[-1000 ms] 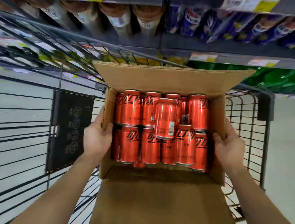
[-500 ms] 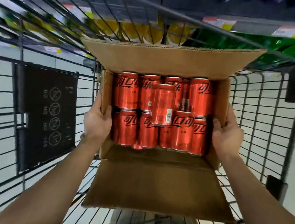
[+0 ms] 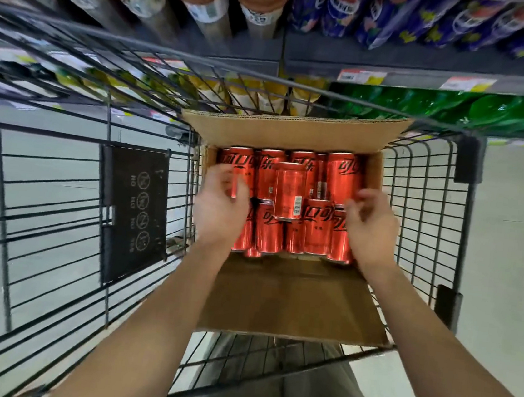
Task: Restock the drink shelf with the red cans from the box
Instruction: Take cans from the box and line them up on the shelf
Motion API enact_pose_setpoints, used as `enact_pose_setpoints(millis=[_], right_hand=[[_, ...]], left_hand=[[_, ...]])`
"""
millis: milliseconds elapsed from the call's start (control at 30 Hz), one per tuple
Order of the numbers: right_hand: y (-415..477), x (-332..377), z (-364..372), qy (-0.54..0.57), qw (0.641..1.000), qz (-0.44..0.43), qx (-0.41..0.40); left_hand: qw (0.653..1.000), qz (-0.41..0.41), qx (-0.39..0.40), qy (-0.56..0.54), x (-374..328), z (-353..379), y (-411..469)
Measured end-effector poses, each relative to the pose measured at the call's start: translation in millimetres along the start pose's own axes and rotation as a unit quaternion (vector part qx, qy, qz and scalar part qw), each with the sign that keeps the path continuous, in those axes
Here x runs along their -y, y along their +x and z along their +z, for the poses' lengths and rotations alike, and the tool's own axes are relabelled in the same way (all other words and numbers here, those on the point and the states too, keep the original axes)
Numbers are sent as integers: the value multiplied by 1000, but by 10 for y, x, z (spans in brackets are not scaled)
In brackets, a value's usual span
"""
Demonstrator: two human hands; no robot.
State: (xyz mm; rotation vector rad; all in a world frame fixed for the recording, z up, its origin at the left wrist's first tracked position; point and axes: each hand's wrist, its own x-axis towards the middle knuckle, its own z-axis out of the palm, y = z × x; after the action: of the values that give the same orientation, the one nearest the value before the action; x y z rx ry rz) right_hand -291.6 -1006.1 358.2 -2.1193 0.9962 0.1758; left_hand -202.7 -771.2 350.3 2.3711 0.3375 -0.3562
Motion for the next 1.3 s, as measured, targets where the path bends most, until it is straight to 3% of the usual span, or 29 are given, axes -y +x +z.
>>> enact_pose_setpoints(millis=[100,233,433,667,933,1300], right_hand=[[-139,80,221,-64,989,55,122],[-173,145,442,-159,970,89,160],[-72,125,547,-189,962,137,144],[-35,49,474,-79,979,121,143],[-178,276,132,48,988,61,134],[-460,1082,-508,115,990,-24,82]], left_hand=[[988,11,151,37,-284,216,-43],[970,-9,220,98,-442,490,-34],[958,-75,228,159,-439,742,-1],[975,-72,203,57,-305,628,-47],[981,-29,188,-21,-308,36,-70],[983,61,139,-105,-871,-780,-290]])
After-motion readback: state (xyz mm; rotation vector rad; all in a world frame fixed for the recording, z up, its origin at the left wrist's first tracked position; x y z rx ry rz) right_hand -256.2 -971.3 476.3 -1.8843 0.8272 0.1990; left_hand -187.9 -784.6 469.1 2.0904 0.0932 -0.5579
